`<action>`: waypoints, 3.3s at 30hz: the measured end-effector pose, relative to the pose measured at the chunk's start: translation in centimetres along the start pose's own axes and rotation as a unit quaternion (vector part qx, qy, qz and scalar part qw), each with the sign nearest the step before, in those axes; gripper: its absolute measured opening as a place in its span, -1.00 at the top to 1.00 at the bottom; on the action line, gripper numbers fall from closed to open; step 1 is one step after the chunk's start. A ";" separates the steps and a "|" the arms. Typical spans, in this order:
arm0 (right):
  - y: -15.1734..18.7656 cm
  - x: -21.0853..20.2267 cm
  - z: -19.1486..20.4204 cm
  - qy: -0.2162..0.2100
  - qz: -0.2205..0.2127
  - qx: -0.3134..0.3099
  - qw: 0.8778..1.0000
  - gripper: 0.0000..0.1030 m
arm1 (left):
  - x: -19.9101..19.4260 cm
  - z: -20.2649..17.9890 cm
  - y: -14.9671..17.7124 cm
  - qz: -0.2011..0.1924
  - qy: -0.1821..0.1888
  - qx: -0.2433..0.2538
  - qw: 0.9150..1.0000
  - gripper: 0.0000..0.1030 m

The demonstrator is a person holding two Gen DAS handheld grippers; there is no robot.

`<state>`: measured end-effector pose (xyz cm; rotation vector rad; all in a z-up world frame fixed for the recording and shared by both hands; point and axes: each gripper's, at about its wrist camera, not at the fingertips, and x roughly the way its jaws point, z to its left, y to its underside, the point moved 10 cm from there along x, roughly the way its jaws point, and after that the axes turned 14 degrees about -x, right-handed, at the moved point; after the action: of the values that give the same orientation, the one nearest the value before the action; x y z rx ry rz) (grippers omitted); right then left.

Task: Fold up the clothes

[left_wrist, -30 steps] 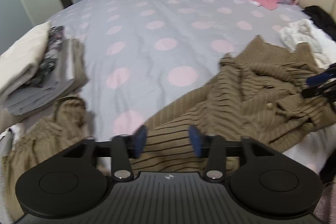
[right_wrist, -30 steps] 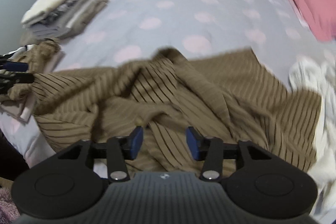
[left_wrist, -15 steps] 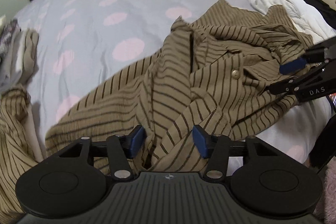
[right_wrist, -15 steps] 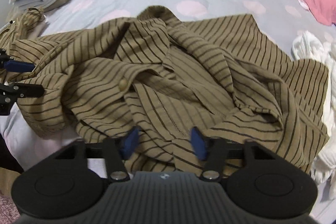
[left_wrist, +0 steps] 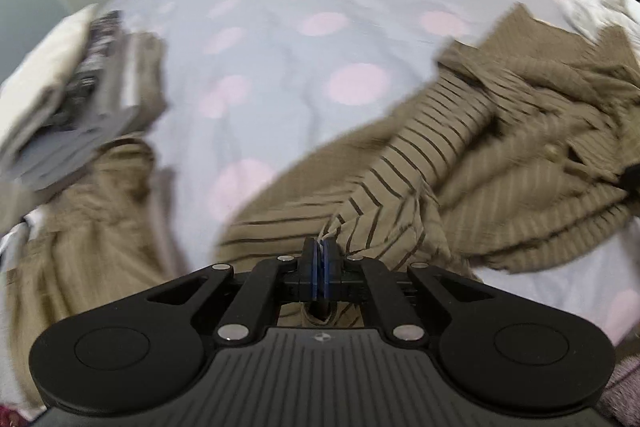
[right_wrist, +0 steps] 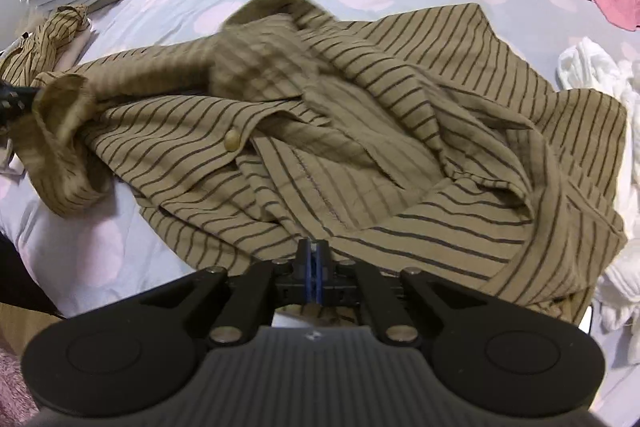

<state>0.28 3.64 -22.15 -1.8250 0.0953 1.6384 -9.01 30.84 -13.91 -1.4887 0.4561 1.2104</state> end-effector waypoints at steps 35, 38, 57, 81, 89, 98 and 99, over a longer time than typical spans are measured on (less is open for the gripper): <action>-3.3 0.5 -11.8 0.039 0.004 -0.020 0.999 0.47 | 6.3 -4.4 -3.5 0.021 0.121 0.026 0.992 0.48; -3.3 0.5 -11.1 0.046 0.003 -0.031 0.998 0.92 | 6.0 -4.2 -3.6 0.024 0.139 0.001 0.990 0.89; -9.4 -10.2 -10.5 0.046 -0.191 0.034 0.980 0.95 | -6.8 5.4 -8.6 -0.150 0.088 -0.070 0.982 1.00; -7.0 -6.0 -0.8 -0.022 -0.135 -0.086 0.987 0.36 | -3.9 0.8 -1.6 -0.061 0.138 0.016 0.988 0.05; -5.2 -2.6 5.4 -0.054 -0.086 -0.197 0.975 -0.07 | -0.1 -3.2 -3.7 -0.029 0.159 -0.001 0.987 0.05; -2.8 0.8 5.4 -0.011 -0.038 -0.276 0.960 0.13 | 2.0 -2.5 -3.9 -0.002 0.158 -0.050 0.986 0.94; -2.8 1.0 5.3 -0.005 -0.037 -0.281 0.959 0.27 | 1.6 -2.4 -3.8 -0.006 0.157 -0.050 0.986 0.97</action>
<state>-2.68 8.90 -21.77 -2.1955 -0.4858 1.7347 -4.26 30.45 -13.68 -1.7760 0.6029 1.0023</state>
